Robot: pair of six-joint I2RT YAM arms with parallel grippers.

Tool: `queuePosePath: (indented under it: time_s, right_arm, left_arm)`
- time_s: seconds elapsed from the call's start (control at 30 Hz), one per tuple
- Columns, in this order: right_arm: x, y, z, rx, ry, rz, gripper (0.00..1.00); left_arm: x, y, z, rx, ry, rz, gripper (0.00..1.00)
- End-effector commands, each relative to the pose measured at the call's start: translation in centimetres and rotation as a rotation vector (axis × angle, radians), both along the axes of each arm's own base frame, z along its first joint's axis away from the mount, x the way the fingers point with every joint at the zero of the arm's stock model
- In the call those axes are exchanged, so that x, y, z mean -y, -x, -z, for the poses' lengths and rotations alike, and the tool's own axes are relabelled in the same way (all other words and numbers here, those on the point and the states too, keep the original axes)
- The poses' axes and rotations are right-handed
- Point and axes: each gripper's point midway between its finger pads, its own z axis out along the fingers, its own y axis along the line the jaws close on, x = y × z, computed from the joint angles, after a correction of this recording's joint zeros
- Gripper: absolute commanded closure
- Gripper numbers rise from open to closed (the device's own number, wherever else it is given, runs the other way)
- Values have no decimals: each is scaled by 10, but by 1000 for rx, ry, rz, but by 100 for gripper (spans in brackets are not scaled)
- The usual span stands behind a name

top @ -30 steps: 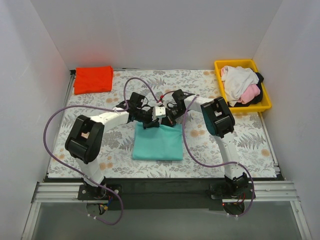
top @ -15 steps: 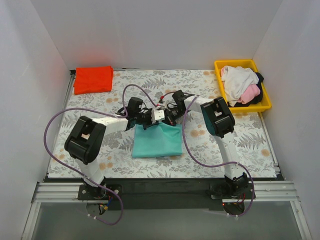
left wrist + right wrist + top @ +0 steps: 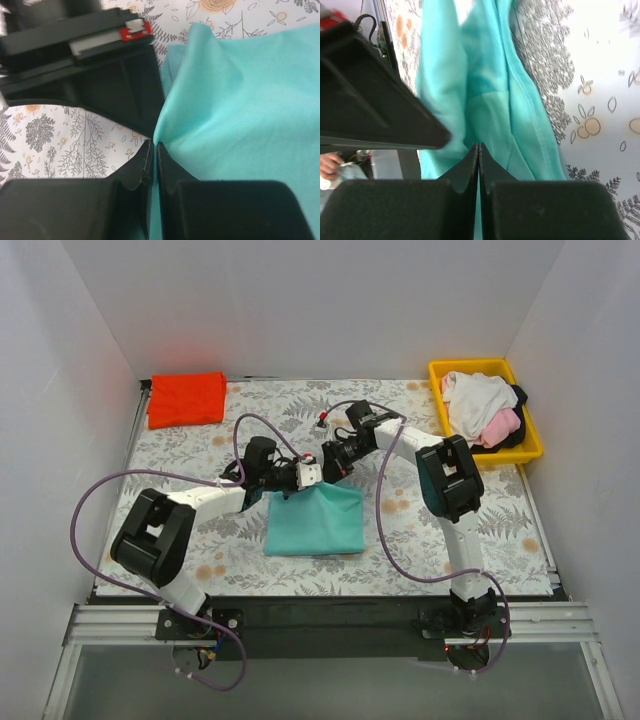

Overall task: Fold and stack the t-shirts
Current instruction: Fold the tshirt

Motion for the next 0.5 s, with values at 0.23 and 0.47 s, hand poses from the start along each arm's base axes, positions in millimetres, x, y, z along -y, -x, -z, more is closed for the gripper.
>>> queuePosePath:
  time_s: [0.23, 0.47]
  right_arm:
    - [-17, -34, 4, 109, -12, -13, 95]
    - [-13, -20, 29, 87, -9, -56, 94]
  left_arm:
    - [1, -1, -21, 90, 31, 20, 100]
    - [0, -7, -24, 162, 47, 2, 100]
